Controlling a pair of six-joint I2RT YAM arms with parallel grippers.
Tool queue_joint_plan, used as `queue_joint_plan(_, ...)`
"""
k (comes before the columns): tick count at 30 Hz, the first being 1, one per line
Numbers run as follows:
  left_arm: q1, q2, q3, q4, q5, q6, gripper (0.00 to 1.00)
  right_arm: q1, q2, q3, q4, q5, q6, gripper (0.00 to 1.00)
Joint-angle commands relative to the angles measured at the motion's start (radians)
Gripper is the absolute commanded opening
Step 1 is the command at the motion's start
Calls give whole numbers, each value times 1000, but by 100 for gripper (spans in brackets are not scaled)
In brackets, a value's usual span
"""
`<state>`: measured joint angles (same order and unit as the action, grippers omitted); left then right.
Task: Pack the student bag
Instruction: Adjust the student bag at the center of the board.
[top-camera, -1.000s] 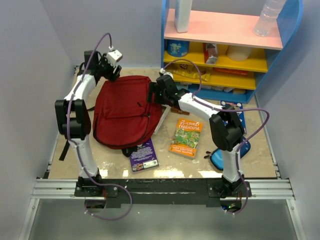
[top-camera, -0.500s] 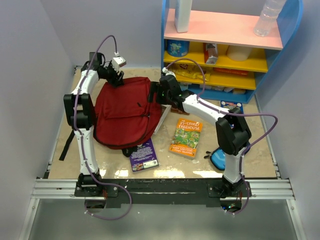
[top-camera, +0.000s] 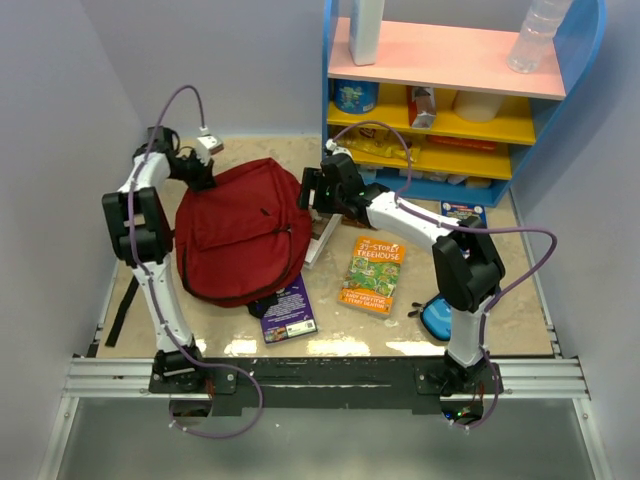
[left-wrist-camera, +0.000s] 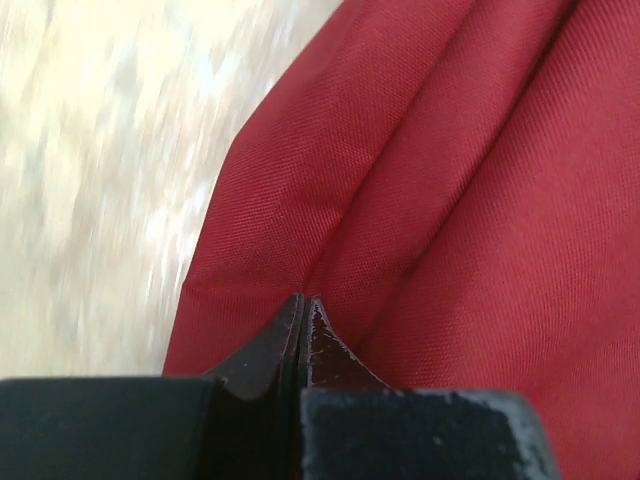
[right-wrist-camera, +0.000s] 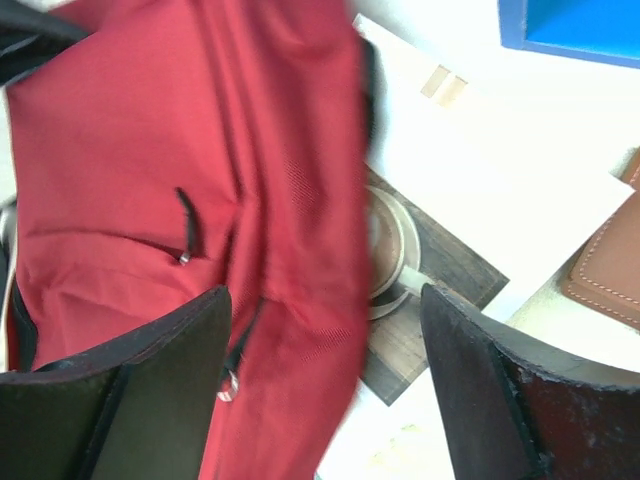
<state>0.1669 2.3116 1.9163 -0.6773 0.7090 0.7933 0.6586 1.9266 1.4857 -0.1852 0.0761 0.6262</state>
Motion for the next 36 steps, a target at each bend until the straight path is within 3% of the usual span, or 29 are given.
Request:
queue_joint_plan(1,118,-168,-108,-76,32,115,0,-2,-57,-1,55,-39,10,77)
queue_joint_plan(10,226,-400,-390,-324,10,333,0,48,-12,91,9,16,-8,75)
queue_joint_plan(16,299,-538,-398,-496,4,402,0,150,34,188,-33,65,20,70)
queue_joint_plan(22,300,-633,-358,-614,81,474,34,240,97,234,-95,128,36,70)
queue_joint_plan(23,239,-653,-391,-619,140,506,40,249,65,179,-97,170,35,70)
queue_joint_plan(28,12,-669,-589,-409,132,474,39,257,-32,-8,-68,263,3,70)
queue_joint_plan(32,-32,-617,-606,-294,197,533,33,266,-78,-79,-63,294,-16,71)
queue_joint_plan(36,-32,-567,-589,-283,218,676,29,266,-78,-104,-45,274,-17,71)
